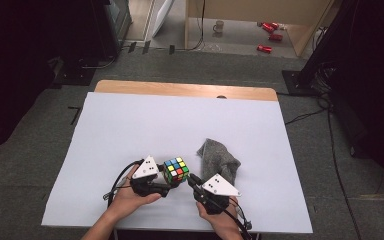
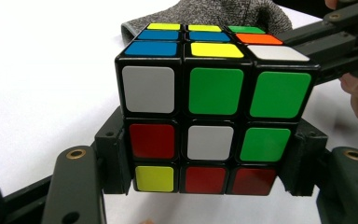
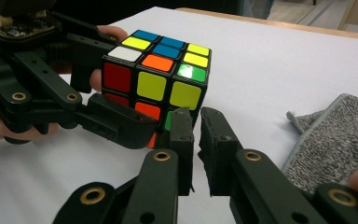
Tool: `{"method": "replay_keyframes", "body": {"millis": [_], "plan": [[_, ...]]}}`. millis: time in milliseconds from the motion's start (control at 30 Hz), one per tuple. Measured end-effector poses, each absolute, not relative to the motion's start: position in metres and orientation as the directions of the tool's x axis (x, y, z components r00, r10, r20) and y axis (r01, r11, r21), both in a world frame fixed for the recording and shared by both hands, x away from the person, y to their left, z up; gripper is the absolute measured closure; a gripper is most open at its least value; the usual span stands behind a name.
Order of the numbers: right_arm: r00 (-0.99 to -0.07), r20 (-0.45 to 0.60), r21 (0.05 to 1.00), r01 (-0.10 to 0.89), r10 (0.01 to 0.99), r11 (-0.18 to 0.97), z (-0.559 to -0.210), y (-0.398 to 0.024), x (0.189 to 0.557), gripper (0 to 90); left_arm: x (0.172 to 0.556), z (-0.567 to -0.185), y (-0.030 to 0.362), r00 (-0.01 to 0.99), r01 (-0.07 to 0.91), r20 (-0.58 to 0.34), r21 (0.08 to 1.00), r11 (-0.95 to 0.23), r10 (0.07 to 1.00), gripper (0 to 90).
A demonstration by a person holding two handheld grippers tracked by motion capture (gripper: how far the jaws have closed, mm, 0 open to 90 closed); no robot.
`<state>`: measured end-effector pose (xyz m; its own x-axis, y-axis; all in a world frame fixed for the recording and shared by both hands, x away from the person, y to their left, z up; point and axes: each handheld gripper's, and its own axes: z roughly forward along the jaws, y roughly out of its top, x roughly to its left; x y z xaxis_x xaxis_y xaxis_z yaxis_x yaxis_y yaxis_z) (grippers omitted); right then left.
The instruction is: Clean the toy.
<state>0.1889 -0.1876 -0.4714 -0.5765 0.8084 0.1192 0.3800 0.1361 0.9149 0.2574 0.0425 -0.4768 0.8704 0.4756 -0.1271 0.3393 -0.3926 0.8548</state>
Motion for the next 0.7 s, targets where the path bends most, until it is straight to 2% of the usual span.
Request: {"method": "replay_keyframes", "body": {"millis": [367,700], "plan": [[-0.539,0.135,0.912,0.396,0.831,0.109,-0.47,-0.199,0.193,68.9,0.26,-0.487,0.042,0.866,0.338,-0.104,0.842,-0.421,0.489,34.3],[-0.519,0.132,0.906,0.41,0.844,0.11,-0.471,-0.202,0.196,62.7,0.26,-0.493,0.04,0.866,0.336,-0.082,0.826,-0.453,0.494,34.3]]}}
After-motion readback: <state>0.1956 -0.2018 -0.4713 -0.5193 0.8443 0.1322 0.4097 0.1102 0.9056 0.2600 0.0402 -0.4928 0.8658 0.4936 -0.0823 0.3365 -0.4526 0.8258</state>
